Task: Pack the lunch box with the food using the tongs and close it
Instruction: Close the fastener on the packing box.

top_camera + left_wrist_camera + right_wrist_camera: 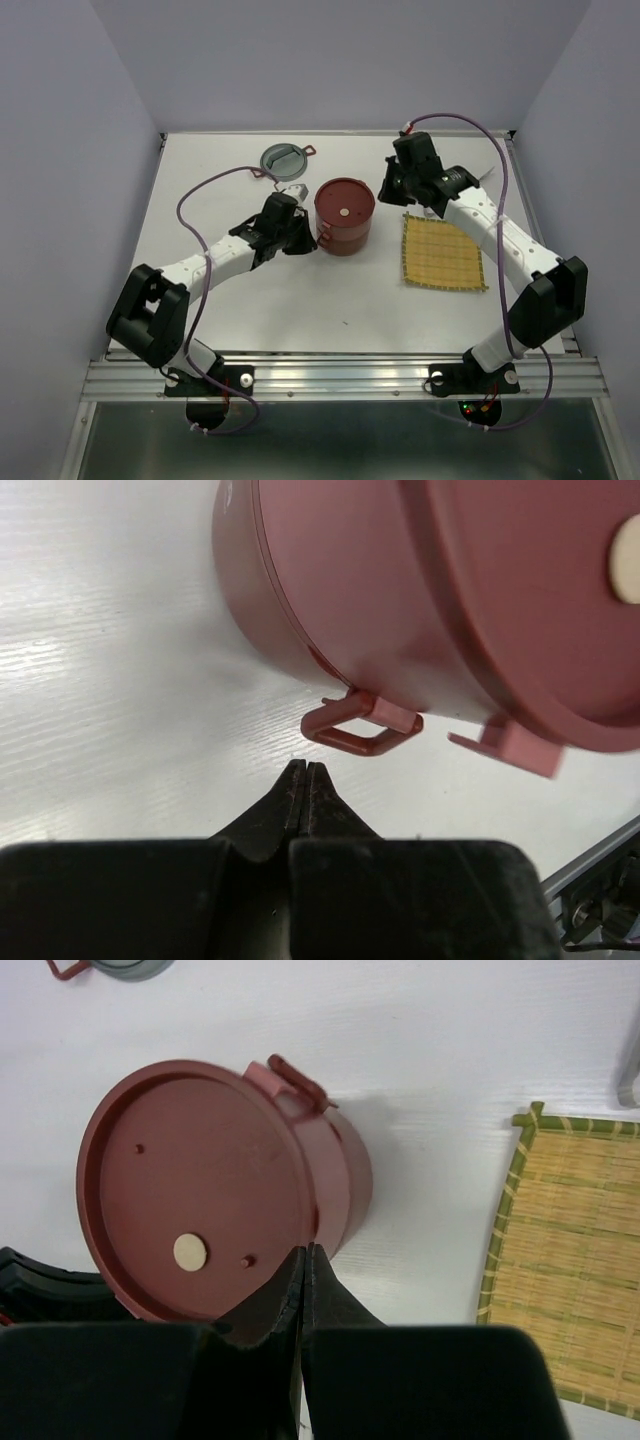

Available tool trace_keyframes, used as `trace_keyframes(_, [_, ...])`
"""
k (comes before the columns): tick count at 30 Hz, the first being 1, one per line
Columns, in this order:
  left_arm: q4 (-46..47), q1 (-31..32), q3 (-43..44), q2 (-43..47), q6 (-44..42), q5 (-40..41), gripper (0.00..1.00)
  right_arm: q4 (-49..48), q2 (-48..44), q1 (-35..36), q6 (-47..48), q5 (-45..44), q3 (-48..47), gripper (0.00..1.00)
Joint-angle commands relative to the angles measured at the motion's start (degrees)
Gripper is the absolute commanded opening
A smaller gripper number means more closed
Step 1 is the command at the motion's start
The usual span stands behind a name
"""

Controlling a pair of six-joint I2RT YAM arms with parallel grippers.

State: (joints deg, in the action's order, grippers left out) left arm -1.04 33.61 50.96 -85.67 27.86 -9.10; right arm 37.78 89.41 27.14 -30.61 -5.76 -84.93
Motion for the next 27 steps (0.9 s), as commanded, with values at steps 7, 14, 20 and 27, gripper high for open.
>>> trace_keyframes(7, [-0.8, -11.2, 2.4, 5.7, 0.4, -0.3, 0.00, 0.2, 3.5, 9.3, 1.7, -0.7, -3.9, 0.01])
trace_keyframes(14, [0.2, -12.8, 17.3, -10.4, 3.8, 1.0, 0.00, 0.7, 5.1, 11.3, 1.2, 0.7, -2.8, 0.01])
trace_keyframes(20, [2.4, -12.7, 25.1, -19.3, 5.6, -0.3, 0.00, 2.9, 3.8, 11.3, 1.6, -3.4, 0.5, 0.01])
trace_keyframes(27, [3.8, -10.3, 27.0, -22.7, 4.6, -2.7, 0.00, 3.4, 5.3, 6.5, 3.1, -5.1, 1.7, 0.01])
